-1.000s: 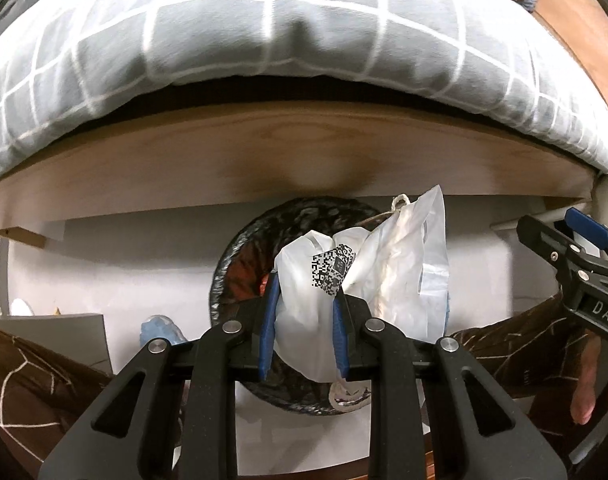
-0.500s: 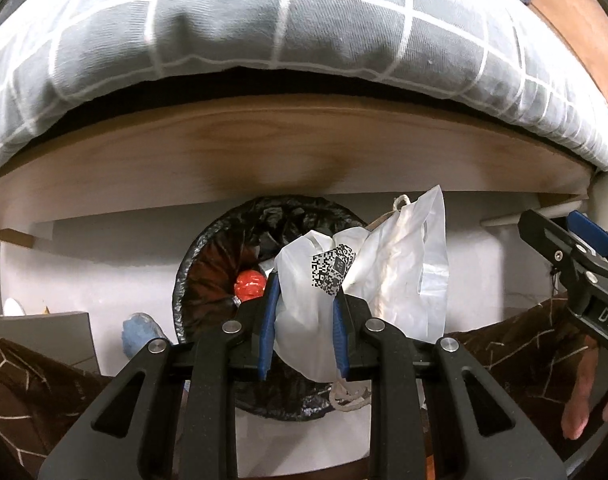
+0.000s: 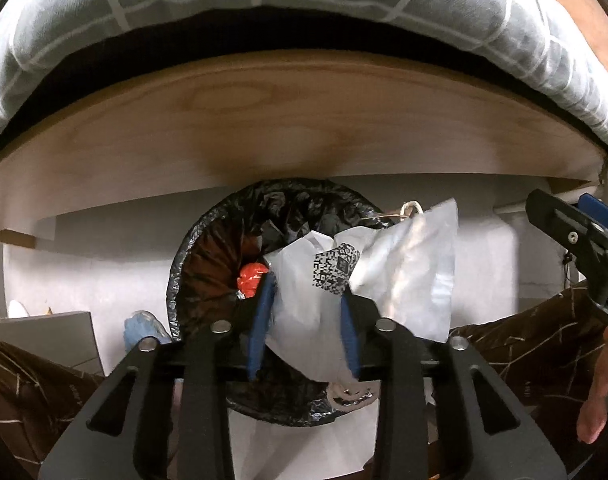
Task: Collect trash
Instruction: 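Open the left tool over the bin to drop the white drawstring bag, then raise both tools over the bed and move the left tool toward the brown cookie box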
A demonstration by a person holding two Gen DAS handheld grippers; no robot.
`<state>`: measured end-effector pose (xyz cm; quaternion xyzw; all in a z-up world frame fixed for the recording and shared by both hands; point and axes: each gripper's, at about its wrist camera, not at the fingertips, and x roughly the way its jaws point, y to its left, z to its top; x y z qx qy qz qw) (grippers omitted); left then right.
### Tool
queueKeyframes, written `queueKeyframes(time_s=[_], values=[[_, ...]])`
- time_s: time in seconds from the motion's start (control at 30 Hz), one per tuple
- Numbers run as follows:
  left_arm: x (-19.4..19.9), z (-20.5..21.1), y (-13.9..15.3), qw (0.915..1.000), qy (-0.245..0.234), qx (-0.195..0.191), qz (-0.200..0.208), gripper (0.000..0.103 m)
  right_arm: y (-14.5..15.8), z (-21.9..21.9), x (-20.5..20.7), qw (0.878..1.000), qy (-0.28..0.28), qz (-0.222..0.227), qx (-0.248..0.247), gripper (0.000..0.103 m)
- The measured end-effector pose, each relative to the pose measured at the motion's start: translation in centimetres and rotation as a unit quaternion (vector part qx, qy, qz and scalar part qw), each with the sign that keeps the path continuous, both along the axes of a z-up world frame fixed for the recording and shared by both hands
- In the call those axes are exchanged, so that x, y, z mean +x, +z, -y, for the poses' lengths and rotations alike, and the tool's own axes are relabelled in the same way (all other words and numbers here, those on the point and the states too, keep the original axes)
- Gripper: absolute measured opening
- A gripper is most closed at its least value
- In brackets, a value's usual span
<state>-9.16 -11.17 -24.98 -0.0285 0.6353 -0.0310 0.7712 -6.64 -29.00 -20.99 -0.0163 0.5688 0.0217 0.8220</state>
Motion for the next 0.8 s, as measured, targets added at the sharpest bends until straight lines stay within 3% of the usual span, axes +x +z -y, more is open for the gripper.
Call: queueKeyframes(time_s=[0.2, 0.27, 0.37, 0.53, 0.8], values=[[0.2, -0.7, 0.0, 0.9999, 0.005, 0.010, 0.010, 0.058, -0.1, -0.2, 0.3, 1.000, 0.000, -0.001, 0.003, 0.095], [0.2, -1.1, 0.2, 0.9997, 0.010, 0.011, 0.017, 0.073, -0.1, -0.3, 0.4, 1.000, 0.002, -0.001, 0.004, 0.095], [0.3, -1.9, 0.9, 0.9994, 0.014, 0.008, 0.029, 0.086, 0.0, -0.6, 0.5, 1.000, 0.006, -0.001, -0.002, 0.095], [0.1, -3.4, 2.7, 0.9982, 0.025, 0.003, 0.054, 0.097, 0.9, -1.3, 0.6, 1.000, 0.011, 0.013, -0.006, 0.095], [-0.4, -5.0, 6.1, 0.9952, 0.044, 0.002, 0.088, 0.097, 2.5, -2.2, 0.4, 0.999, 0.016, 0.033, -0.009, 0.095]])
